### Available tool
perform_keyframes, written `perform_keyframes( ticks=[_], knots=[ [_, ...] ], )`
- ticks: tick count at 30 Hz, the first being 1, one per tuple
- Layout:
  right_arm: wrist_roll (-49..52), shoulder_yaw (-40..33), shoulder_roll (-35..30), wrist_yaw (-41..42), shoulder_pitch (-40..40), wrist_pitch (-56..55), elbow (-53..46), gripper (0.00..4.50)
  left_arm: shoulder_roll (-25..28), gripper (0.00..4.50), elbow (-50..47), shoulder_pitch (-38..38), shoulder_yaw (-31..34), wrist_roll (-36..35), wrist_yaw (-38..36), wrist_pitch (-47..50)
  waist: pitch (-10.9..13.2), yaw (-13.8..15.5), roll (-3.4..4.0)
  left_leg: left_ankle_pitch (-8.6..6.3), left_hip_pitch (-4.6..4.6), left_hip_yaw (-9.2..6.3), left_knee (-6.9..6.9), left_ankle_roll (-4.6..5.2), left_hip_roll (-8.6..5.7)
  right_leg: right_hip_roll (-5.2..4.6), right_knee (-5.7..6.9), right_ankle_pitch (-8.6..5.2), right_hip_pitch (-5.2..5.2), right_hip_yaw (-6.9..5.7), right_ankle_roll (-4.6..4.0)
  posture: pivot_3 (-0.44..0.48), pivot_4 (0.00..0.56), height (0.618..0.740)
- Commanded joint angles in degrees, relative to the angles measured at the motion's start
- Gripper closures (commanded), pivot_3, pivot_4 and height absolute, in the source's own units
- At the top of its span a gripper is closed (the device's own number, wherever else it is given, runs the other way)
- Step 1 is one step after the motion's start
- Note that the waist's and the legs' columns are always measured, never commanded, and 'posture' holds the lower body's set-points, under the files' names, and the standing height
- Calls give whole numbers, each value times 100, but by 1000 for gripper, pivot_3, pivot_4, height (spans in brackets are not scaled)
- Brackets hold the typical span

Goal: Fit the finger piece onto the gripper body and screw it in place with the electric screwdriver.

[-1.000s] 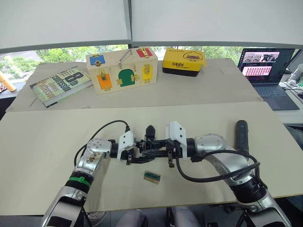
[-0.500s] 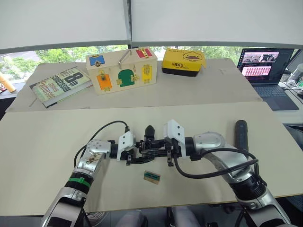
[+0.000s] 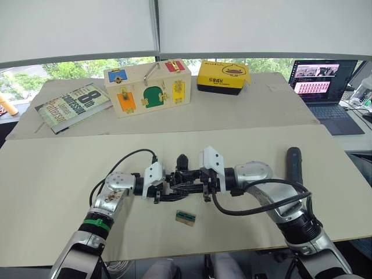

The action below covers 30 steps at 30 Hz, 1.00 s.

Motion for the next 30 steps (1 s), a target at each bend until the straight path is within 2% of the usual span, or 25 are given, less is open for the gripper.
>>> perform_keyframes(
  ticks=[1, 5, 7, 10, 15, 21, 26, 30],
  knots=[
    [128, -256, 55, 134, -127, -401, -226, 1421, 43, 2207, 319, 103, -93, 267, 152, -62, 0, 6, 0, 0, 0, 0, 0, 0, -1, -1, 0, 0, 1, 0, 0, 0, 150, 740],
    [197, -450, 20, 258, -81, -694, -175, 25, 75, 2207, 412, 101, -164, 253, 34, -56, 0, 12, 0, 0, 0, 0, 1, 0, -1, 0, 0, 0, 2, 0, 0, 0, 150, 740],
    [476, -615, 66, 456, 3, -824, -278, 0, 78, 1192, 437, 69, -152, 287, 134, 53, 0, 14, 0, 0, 2, 0, 0, 0, 0, 0, 1, 0, 2, 0, 0, 0, 150, 740],
    [717, -840, 236, 454, 31, -1014, -344, 0, 100, 29, 519, 39, -112, 389, 307, -56, -2, 16, 3, 0, 2, 0, 0, 0, 0, 0, 1, 0, 3, 1, 0, 0, 150, 740],
    [1052, -1190, 158, 443, 101, -1000, -657, 0, 433, 29, 185, 380, 104, 150, 123, -19, -3, -35, 5, 1, 4, 1, -1, -2, 5, 4, 5, 0, 0, 4, 0, 0, 150, 740],
    [1844, -2185, -587, 19, 591, -381, -1423, 0, 1316, 29, -481, 1192, 776, -546, -350, 334, -3, -126, 6, -8, 23, -1, -46, -10, 5, 9, 5, 2, -31, -2, -5, 0, 150, 740],
    [1772, -3422, -1426, -285, 1639, -358, -1679, 0, 1838, 29, -600, 1594, 1644, -1146, -467, 262, 1, -61, 12, -8, 23, 1, -62, -11, 4, 9, -1, 2, -38, -4, -6, 0, 150, 740],
    [1618, -4559, -1751, -577, 2616, -465, -1758, 0, 2007, 29, -1723, 1875, 2019, -1814, -498, 950, 10, 51, 11, -11, 12, 3, -58, -5, -5, 2, -10, 2, -35, 0, -6, 0, 150, 740]
  ],
)
